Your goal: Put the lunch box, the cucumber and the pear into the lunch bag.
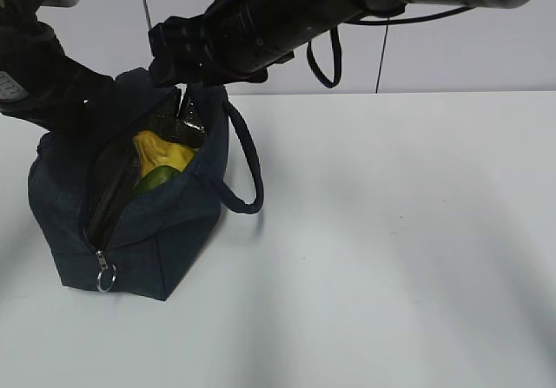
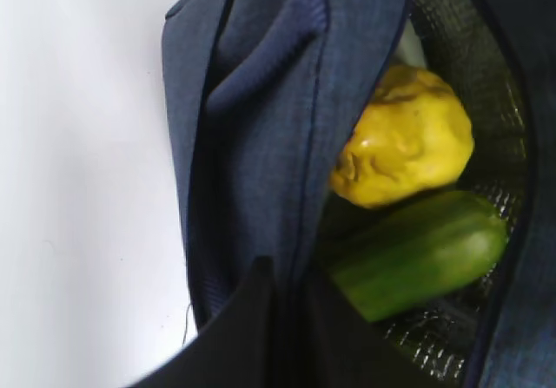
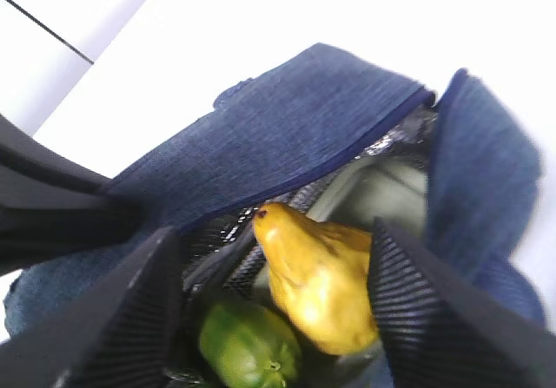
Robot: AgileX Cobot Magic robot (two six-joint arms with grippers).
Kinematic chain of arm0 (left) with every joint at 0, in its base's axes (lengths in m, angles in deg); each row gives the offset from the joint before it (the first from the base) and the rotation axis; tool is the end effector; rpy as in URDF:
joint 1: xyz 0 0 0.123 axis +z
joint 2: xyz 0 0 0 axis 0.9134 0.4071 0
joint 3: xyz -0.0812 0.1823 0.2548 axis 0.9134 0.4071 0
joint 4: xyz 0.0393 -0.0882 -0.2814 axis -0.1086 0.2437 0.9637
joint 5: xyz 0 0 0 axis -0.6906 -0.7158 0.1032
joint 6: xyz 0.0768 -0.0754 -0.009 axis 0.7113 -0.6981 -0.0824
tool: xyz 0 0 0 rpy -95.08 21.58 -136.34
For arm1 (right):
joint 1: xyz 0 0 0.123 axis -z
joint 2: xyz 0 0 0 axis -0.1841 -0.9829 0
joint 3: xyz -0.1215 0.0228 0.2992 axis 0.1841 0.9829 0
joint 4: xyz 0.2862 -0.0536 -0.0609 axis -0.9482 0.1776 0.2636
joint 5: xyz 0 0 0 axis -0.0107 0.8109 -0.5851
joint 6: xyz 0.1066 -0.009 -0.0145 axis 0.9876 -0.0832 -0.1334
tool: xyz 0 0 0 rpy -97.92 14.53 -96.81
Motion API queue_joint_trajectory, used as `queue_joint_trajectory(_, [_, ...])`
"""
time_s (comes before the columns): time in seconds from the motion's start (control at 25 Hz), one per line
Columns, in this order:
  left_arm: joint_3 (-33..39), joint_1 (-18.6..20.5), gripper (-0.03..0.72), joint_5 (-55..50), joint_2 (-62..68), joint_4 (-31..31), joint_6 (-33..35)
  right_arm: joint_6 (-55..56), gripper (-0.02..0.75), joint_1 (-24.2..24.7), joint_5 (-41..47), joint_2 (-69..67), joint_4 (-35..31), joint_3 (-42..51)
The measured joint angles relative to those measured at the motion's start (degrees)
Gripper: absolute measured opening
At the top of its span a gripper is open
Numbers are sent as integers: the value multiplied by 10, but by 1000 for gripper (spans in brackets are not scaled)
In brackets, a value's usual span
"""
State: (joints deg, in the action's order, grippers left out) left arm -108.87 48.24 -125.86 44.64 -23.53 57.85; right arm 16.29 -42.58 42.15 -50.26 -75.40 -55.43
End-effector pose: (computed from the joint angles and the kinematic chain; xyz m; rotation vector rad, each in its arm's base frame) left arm 0.3600 -0.1139 0.3110 0.3189 2.6945 -0.0981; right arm 0.4287 0.3101 0.3138 -0.6149 2.2012 0.7759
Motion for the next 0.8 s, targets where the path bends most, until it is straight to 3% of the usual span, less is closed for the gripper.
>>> queue_joint_trajectory(0.2, [0,0,1,0,0,-1,0,79,493,0,29,15,116,0])
queue_joint_trajectory(0.36, [0,0,1,0,0,-1,0,116,386,0,82,17,176,0])
queue_joint_trajectory(0.52, [0,0,1,0,0,-1,0,122,329,0,96,17,183,0])
queue_joint_trajectory(0.8, [0,0,1,-1,0,0,0,124,325,0,102,-11,150,0])
